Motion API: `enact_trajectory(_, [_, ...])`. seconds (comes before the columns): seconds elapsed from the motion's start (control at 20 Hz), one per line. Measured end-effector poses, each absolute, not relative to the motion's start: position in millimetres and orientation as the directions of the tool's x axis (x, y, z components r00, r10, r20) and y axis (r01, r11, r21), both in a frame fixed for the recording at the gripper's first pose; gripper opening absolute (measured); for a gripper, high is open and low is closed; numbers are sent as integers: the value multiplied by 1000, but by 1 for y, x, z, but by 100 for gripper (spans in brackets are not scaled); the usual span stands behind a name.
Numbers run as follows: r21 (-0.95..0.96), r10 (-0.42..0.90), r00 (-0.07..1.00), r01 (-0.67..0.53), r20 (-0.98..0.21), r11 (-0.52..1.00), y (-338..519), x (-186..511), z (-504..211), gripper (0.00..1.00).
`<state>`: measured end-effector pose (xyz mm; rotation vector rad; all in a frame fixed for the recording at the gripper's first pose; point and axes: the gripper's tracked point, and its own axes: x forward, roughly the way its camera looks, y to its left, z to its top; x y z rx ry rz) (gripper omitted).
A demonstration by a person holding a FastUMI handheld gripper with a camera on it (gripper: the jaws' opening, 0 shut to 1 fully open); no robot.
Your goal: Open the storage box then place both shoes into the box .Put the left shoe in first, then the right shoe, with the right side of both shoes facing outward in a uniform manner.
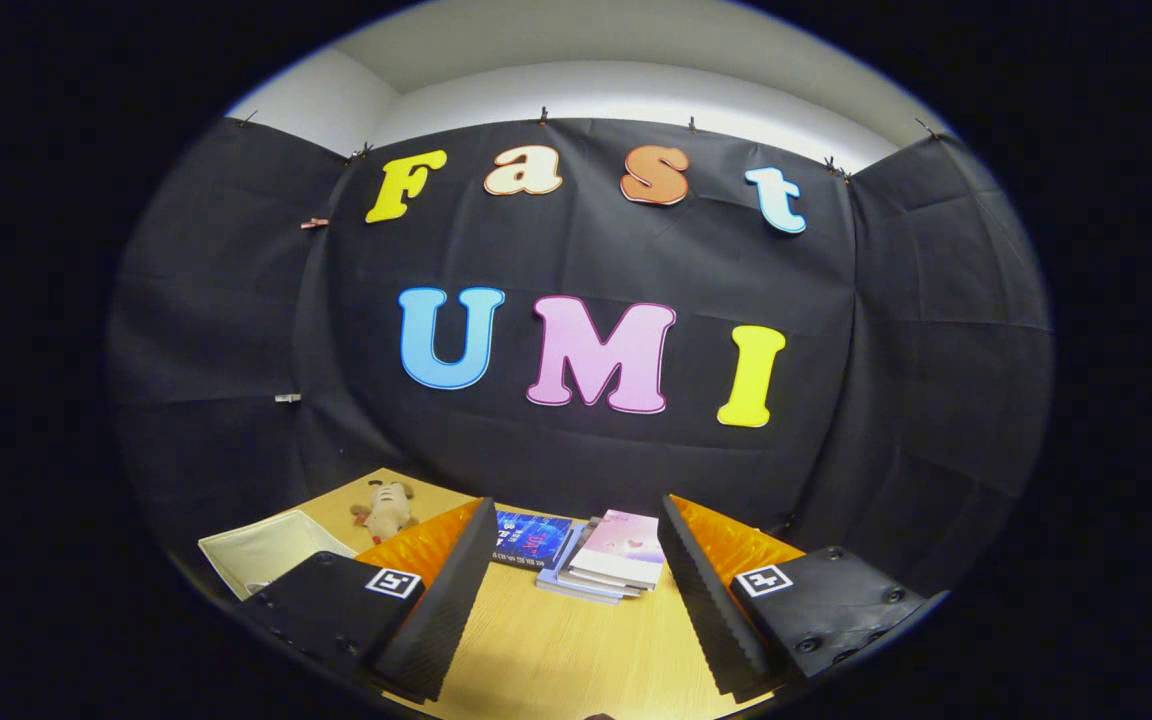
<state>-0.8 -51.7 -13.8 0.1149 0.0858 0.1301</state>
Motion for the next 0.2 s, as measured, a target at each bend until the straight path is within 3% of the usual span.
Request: enact_trajectory(0.2, [98, 223, 972, -215, -77, 972, -59, -3, -26, 98])
